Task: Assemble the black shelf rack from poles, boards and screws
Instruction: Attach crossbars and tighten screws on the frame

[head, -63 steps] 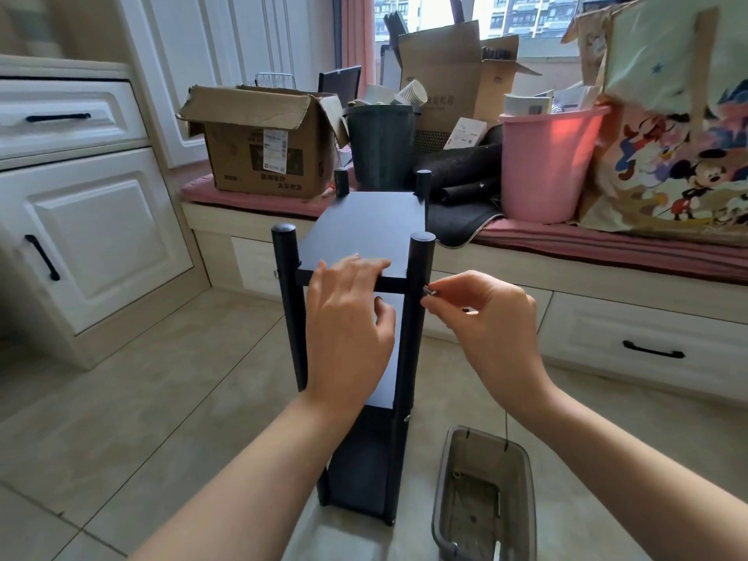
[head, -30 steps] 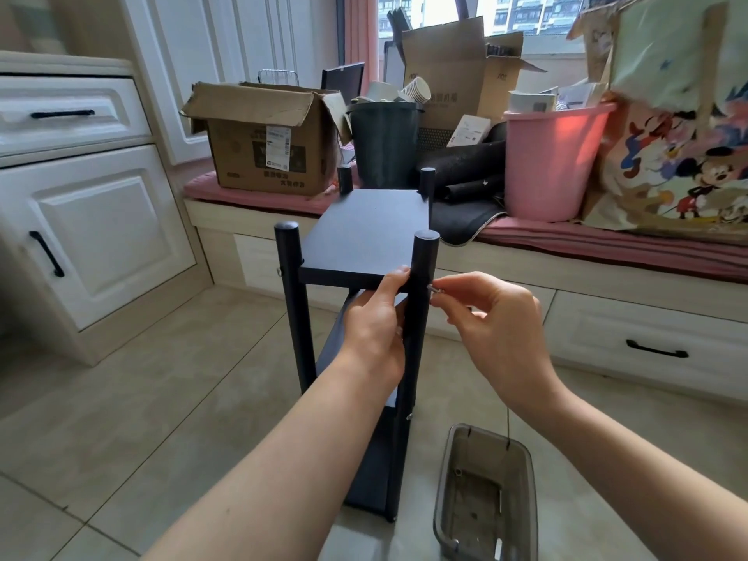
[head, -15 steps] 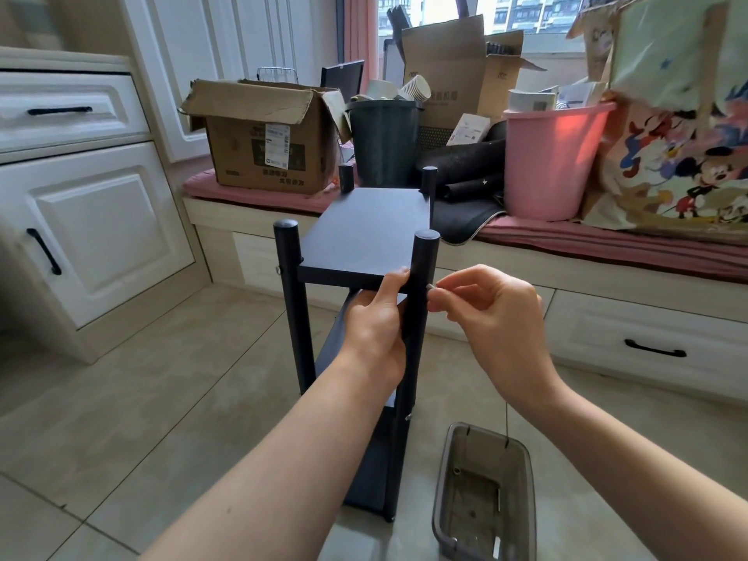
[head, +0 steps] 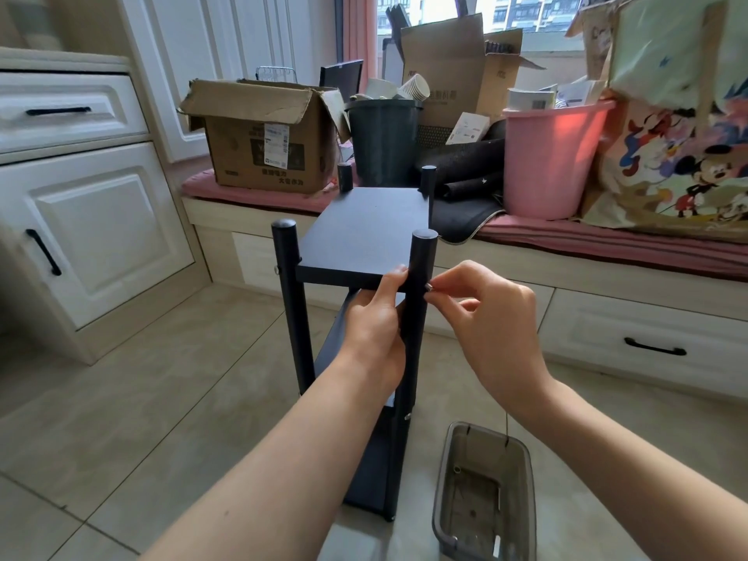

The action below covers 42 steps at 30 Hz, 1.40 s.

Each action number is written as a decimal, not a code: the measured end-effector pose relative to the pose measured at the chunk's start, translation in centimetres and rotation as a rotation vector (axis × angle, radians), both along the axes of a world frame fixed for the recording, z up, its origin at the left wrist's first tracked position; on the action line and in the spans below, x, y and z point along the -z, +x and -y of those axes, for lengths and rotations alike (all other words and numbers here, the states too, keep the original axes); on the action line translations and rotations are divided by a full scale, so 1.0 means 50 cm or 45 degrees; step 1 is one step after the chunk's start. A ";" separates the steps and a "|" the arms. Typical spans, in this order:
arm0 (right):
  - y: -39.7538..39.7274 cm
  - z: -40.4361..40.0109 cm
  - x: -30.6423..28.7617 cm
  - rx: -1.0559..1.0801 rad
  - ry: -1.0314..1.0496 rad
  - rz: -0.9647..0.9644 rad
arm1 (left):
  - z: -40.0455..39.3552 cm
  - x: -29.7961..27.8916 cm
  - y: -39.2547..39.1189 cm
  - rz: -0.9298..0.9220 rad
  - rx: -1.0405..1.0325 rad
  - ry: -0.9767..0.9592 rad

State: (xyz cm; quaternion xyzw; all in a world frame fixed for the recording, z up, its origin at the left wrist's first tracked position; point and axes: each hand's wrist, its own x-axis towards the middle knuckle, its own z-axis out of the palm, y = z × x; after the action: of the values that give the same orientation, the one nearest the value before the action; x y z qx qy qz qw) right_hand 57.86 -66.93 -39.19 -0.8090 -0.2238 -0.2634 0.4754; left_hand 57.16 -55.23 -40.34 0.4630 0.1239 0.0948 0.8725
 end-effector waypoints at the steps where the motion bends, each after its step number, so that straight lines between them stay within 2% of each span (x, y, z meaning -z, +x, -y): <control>1: 0.001 0.000 -0.001 0.008 0.018 -0.017 | 0.000 0.000 0.000 -0.002 -0.001 -0.001; 6: 0.002 -0.001 -0.004 0.037 0.004 -0.013 | 0.003 0.000 0.004 -0.011 -0.014 -0.013; 14: -0.004 -0.002 -0.006 0.087 -0.199 0.218 | 0.002 -0.001 0.005 -0.006 -0.025 -0.021; 22: -0.004 -0.003 -0.005 0.082 -0.149 0.174 | -0.005 0.002 0.003 0.014 0.030 -0.008; 29: -0.008 -0.013 -0.003 0.135 -0.346 0.324 | -0.005 0.006 0.006 0.013 0.022 -0.041; 34: -0.001 -0.008 -0.001 0.099 -0.065 0.032 | -0.003 0.006 0.002 0.041 0.051 -0.007; 42: 0.006 -0.017 -0.001 0.103 -0.028 -0.034 | -0.005 0.000 -0.005 0.043 0.050 -0.015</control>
State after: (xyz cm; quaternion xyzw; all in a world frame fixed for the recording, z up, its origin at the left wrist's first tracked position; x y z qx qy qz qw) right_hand 58.14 -66.07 -39.13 -0.8261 -0.1875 -0.2691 0.4583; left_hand 56.90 -54.96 -40.35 0.4586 0.1006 0.0849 0.8788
